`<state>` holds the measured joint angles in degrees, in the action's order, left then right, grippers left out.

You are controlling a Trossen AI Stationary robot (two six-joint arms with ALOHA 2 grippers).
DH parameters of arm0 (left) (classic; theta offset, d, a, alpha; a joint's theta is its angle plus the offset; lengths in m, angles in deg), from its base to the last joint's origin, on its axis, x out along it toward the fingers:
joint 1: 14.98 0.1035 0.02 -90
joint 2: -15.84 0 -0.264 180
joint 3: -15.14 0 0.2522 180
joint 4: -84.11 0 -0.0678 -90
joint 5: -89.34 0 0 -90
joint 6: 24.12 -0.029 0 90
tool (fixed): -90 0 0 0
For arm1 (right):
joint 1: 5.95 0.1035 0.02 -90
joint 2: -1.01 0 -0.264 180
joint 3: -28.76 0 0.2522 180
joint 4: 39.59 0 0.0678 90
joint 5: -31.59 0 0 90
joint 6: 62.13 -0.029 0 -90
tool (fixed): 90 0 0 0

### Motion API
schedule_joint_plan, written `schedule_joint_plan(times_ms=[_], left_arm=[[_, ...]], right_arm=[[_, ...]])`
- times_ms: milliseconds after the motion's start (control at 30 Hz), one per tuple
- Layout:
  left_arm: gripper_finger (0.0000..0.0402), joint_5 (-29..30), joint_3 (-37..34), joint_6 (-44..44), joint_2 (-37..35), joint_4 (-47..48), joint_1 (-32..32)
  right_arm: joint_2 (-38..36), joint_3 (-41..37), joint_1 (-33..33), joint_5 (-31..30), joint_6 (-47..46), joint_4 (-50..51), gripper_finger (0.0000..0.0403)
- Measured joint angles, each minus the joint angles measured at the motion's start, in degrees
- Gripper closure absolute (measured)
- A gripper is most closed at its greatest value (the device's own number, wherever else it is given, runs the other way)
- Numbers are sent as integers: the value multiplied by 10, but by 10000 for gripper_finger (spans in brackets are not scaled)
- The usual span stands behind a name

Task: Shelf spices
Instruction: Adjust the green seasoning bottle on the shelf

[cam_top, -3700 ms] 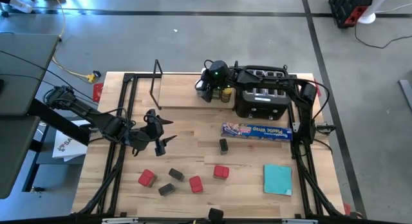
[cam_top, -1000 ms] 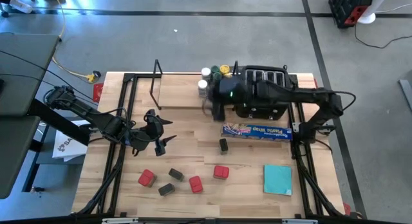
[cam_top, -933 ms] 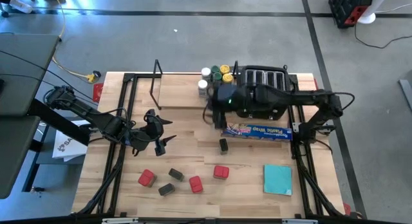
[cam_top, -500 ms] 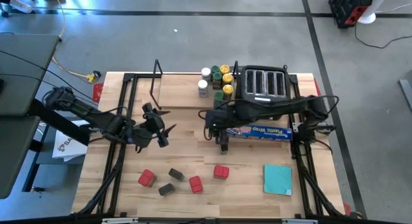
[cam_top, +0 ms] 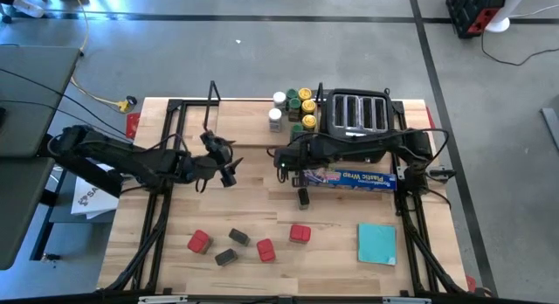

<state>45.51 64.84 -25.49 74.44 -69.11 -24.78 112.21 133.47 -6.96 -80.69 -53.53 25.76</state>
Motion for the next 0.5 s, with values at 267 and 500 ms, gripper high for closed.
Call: schedule_joint_plan(times_ms=[267,500], left_arm=[[128,-188,-65,-66,-12,-164,112],[128,-303,-111,-64,-12,-300,169]], right_arm=[[0,0,-51,38,-2,-17,393],[0,0,-70,42,-4,-21,401]])
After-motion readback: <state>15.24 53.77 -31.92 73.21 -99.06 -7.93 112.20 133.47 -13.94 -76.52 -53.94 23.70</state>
